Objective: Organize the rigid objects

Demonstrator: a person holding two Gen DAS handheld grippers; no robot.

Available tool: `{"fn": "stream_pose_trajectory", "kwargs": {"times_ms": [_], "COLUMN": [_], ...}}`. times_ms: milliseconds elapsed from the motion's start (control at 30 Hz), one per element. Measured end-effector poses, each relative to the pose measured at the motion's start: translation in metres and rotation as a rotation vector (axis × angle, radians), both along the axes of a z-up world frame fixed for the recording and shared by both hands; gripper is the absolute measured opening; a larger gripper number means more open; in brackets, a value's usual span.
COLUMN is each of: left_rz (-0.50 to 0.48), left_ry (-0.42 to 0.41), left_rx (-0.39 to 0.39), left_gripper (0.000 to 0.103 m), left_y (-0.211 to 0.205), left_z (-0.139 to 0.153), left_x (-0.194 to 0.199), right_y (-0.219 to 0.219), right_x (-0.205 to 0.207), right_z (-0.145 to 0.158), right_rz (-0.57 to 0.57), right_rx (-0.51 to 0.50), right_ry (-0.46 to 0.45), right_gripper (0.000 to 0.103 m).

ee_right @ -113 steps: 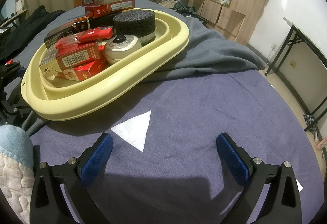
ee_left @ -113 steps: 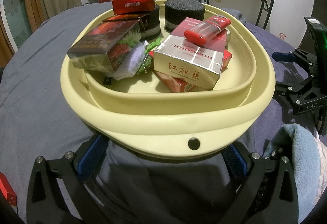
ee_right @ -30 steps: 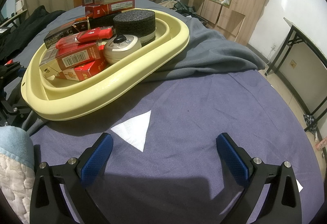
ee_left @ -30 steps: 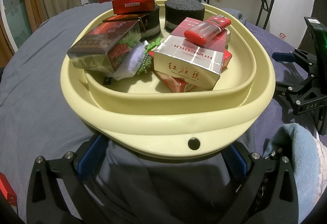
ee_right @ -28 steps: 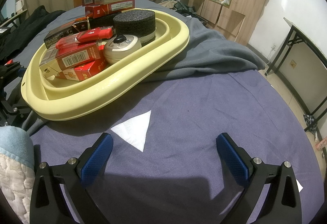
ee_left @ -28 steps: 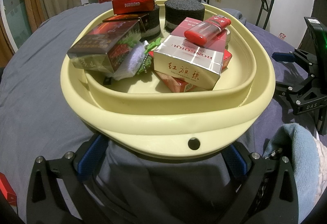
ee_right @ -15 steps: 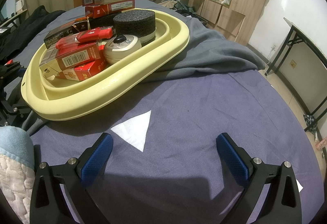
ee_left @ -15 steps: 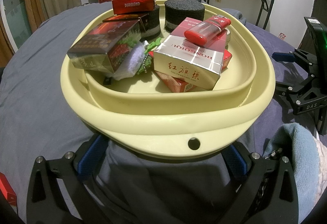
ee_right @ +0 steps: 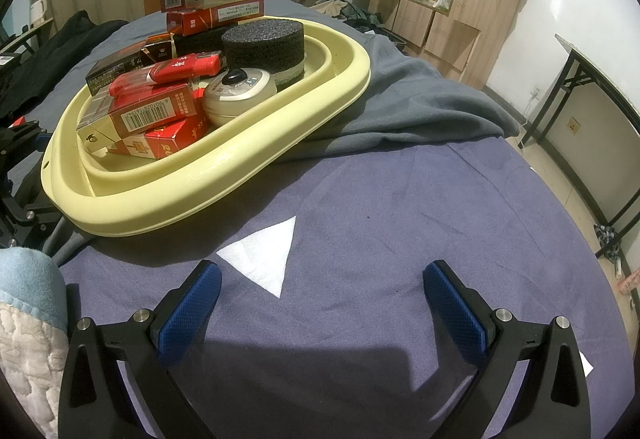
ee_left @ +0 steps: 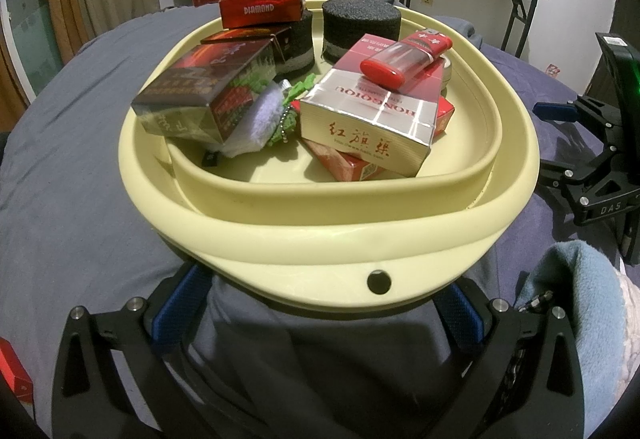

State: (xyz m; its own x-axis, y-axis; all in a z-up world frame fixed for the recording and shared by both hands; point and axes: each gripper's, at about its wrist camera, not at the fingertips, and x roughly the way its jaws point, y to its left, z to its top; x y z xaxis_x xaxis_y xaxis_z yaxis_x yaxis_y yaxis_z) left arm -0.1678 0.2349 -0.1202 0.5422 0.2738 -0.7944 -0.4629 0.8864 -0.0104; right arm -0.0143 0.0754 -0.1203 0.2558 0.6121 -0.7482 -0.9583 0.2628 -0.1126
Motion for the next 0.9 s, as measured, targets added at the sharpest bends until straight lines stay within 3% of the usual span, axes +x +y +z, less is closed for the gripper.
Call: {"fn": "stream_pose_trajectory", "kwargs": {"times_ms": [900], "left_rz": [0.003], "left_ry": [-0.002], "left_rx": [0.001], "left_gripper": [0.103], "left_y": [-0.0007], "left_z": [-0.0009], "left_x": [-0.0001], "right_y": [0.0], "right_x": [0.0009], "right_z": [0.0001], "right_rz": [0.0], "right_rx": [0.0], "right_ry": [0.0], "right_gripper": [0.103]}}
